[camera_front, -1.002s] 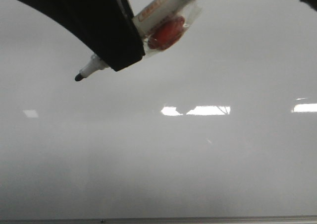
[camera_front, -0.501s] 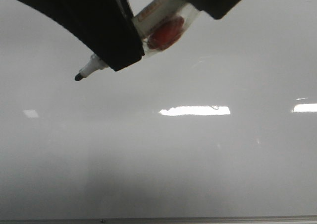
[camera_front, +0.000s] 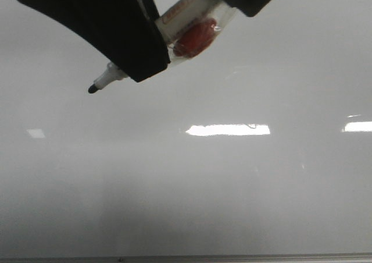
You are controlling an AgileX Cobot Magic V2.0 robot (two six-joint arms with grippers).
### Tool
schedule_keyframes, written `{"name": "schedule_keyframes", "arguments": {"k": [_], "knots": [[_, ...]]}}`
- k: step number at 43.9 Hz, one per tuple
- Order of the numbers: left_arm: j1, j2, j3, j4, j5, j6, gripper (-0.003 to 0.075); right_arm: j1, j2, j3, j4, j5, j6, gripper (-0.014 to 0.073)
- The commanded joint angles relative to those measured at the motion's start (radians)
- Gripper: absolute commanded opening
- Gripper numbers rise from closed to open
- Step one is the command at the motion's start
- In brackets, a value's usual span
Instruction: Write number 7 on whiteboard
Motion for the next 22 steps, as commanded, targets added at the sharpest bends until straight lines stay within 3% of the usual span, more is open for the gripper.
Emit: {"name": "schedule_keyframes", "arguments": {"k": [1, 8, 16, 22], "knots": [[0.019, -0.058, -0.036, -0.030, -0.062, -0.025, 0.0373, -0.001, -0.022, -0.033, 0.029, -0.044, 0.021, -0.0067], [0.110, -0.160, -0.036, -0.030, -0.065, -0.108, 0.0370, -0.078, -0.066, -0.033, -0.091, -0.053, 0.166, -0.0067], [0.266, -0.300, 0.001, -0.030, -0.115, -0.261, 0.0368, -0.234, -0.159, -0.022, -0.207, -0.075, 0.448, -0.0067], [0.359, -0.372, 0.066, -0.043, -0.160, -0.318, 0.0368, -0.319, -0.238, 0.105, -0.209, -0.288, 0.535, -0.0067]]}}
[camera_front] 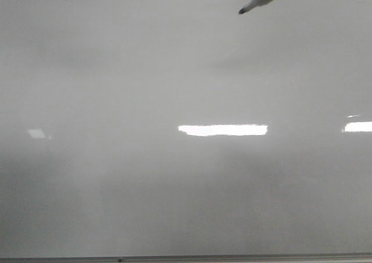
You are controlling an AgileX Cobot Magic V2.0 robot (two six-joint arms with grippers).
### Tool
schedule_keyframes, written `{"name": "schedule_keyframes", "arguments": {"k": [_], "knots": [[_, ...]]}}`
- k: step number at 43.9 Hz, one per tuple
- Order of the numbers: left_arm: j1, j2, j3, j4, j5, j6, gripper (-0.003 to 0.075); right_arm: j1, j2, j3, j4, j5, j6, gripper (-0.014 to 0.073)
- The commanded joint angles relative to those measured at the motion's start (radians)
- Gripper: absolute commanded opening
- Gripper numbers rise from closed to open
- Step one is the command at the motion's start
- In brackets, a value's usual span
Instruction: Write number 7 on whiteboard
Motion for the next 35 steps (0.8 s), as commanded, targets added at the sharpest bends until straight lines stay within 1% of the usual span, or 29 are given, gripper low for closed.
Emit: {"name": "schedule_keyframes", "arguments": {"k": [1, 3, 6, 16, 35], "knots": [[0.046, -0.050, 0.010, -0.041, -0.091, -0.040, 0.0368, -0.032, -0.050, 0.065, 0.007, -0.198, 0.045, -0.0067], [0.059, -0.053, 0.021, -0.046, -0.107, -0.040, 0.0368, -0.028, -0.051, 0.105, 0.009, -0.266, 0.045, -0.0067], [0.059, -0.051, 0.024, -0.046, -0.120, -0.040, 0.0368, -0.026, -0.035, 0.125, 0.011, -0.325, 0.043, -0.0067], [0.059, -0.036, 0.024, -0.055, -0.124, -0.040, 0.0368, -0.026, 0.028, 0.122, 0.043, -0.463, 0.043, -0.0067], [0.059, -0.032, 0.024, -0.055, -0.124, -0.040, 0.0368, -0.030, 0.245, -0.009, 0.044, -0.501, 0.043, -0.0067]]}}
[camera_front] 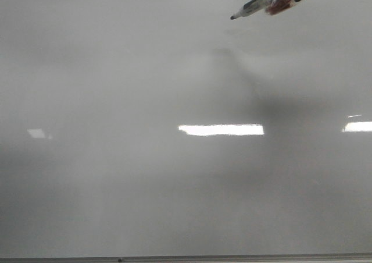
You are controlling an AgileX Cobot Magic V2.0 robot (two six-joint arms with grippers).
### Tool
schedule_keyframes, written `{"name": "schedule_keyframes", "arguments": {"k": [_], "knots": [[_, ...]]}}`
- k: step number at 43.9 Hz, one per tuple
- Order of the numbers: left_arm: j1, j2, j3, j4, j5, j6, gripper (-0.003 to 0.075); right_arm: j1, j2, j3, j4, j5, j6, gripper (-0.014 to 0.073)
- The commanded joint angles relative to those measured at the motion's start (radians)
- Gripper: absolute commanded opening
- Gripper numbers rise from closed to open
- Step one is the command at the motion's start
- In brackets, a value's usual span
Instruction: Write number 7 on whiteboard
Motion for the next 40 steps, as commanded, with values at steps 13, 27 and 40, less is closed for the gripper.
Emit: {"name": "schedule_keyframes", "arguments": {"k": [13, 27, 40], "knots": [[0.005, -0.010, -0.027, -0.026, -0.069, -0.010, 0.0368, -0.016, 0.093, -0.083, 0.014, -0.124, 0.002, -0.0067], [0.005, -0.010, -0.027, -0.026, -0.069, -0.010, 0.0368, -0.190, 0.040, -0.083, 0.012, -0.032, -0.003, -0.0058], [0.005, -0.010, -0.027, -0.026, -0.084, -0.010, 0.0368, -0.143, 0.086, -0.046, 0.012, 0.116, -0.047, -0.0058]]}}
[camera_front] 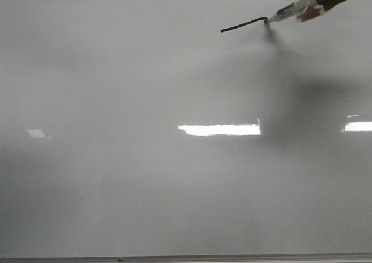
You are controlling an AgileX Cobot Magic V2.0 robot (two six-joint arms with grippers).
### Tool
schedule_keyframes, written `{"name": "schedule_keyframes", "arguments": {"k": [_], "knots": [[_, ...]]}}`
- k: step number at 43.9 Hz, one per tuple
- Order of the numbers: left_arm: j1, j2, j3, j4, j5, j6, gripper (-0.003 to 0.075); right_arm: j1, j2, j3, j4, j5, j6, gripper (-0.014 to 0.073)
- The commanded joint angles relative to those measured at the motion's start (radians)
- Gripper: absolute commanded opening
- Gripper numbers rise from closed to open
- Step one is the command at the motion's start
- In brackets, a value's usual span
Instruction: Write number 7 on whiteboard
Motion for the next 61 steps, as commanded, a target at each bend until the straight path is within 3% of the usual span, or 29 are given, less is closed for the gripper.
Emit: {"name": "schedule_keyframes", "arguments": {"k": [1, 10, 18, 20, 26, 28, 35, 41, 48, 56, 61], "knots": [[0.005, -0.010, -0.027, -0.024, -0.089, -0.008, 0.0368, 0.021, 0.019, 0.014, -0.011, 0.015, -0.019, -0.0058], [0.005, -0.010, -0.027, -0.024, -0.107, -0.008, 0.0368, 0.069, 0.036, 0.065, -0.010, -0.005, -0.019, -0.0058], [-0.009, -0.005, -0.027, -0.026, -0.093, 0.061, 0.0373, 0.134, -0.085, 0.045, -0.010, 0.067, -0.055, -0.0058], [-0.020, 0.000, -0.027, -0.050, -0.084, 0.116, 0.0396, 0.159, -0.116, 0.046, -0.010, 0.105, -0.110, -0.0060], [-0.085, 0.037, -0.027, -0.139, -0.048, 0.259, 0.0564, 0.237, -0.209, 0.046, 0.001, 0.245, -0.319, -0.0060], [-0.116, 0.057, -0.027, -0.167, -0.031, 0.313, 0.0578, 0.263, -0.240, 0.046, 0.021, 0.283, -0.374, -0.0060], [-0.228, 0.128, -0.027, -0.236, -0.016, 0.443, 0.0563, 0.303, -0.301, 0.046, 0.138, 0.379, -0.518, -0.0060], [-0.288, 0.198, -0.027, -0.247, -0.044, 0.448, 0.0563, 0.304, -0.318, 0.046, 0.224, 0.431, -0.598, -0.0060], [-0.319, 0.273, -0.049, -0.310, -0.042, 0.492, 0.0563, 0.304, -0.318, 0.046, 0.320, 0.439, -0.668, -0.0060], [-0.324, 0.311, -0.065, -0.348, -0.034, 0.538, 0.0561, 0.304, -0.318, 0.046, 0.331, 0.433, -0.681, -0.0060], [-0.324, 0.311, -0.065, -0.375, -0.026, 0.565, 0.0483, 0.304, -0.318, 0.046, 0.331, 0.417, -0.681, -0.0060]]}}
